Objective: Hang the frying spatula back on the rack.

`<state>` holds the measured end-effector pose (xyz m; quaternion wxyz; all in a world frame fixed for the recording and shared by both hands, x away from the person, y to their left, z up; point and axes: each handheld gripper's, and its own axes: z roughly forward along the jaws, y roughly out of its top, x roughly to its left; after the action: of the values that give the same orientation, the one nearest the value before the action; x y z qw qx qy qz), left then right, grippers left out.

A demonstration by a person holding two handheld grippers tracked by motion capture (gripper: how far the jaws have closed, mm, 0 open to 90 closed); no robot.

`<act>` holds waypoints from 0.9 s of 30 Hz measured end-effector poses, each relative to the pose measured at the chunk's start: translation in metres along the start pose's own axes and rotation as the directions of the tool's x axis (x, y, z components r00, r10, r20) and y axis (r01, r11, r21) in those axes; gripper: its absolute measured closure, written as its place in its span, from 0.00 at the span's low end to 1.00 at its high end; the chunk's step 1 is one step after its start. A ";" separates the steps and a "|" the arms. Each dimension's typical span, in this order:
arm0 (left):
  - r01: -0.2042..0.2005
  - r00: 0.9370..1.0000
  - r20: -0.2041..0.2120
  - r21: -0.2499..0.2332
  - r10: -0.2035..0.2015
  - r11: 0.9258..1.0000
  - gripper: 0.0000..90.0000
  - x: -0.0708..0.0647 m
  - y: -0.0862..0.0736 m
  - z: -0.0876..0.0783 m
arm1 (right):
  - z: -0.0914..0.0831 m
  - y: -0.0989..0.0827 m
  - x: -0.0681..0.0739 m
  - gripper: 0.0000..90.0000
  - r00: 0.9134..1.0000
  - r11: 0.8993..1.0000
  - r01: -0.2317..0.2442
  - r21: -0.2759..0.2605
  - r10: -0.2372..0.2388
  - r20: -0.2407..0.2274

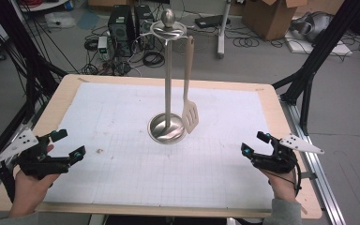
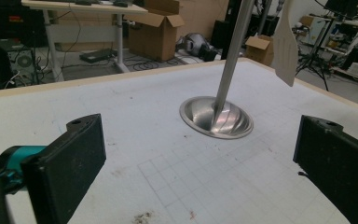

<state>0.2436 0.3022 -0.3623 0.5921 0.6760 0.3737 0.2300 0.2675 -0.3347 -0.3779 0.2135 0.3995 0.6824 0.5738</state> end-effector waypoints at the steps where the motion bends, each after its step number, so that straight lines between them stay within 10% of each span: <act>1: 0.002 1.000 -0.003 0.002 -0.002 1.000 0.03 0.000 0.000 0.000 | -0.001 -0.003 -0.004 0.15 1.000 1.000 -0.010 0.002 0.010 0.010; 27: 0.011 1.000 -0.018 0.007 -0.011 1.000 0.03 0.004 -0.005 -0.004 | -0.021 -0.009 -0.016 0.16 0.999 1.000 0.027 0.004 -0.027 0.035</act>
<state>0.2415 0.3082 -0.3670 0.5876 0.6738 0.3835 0.2317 0.2581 -0.3601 -0.3842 0.2324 0.4005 0.6848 0.5626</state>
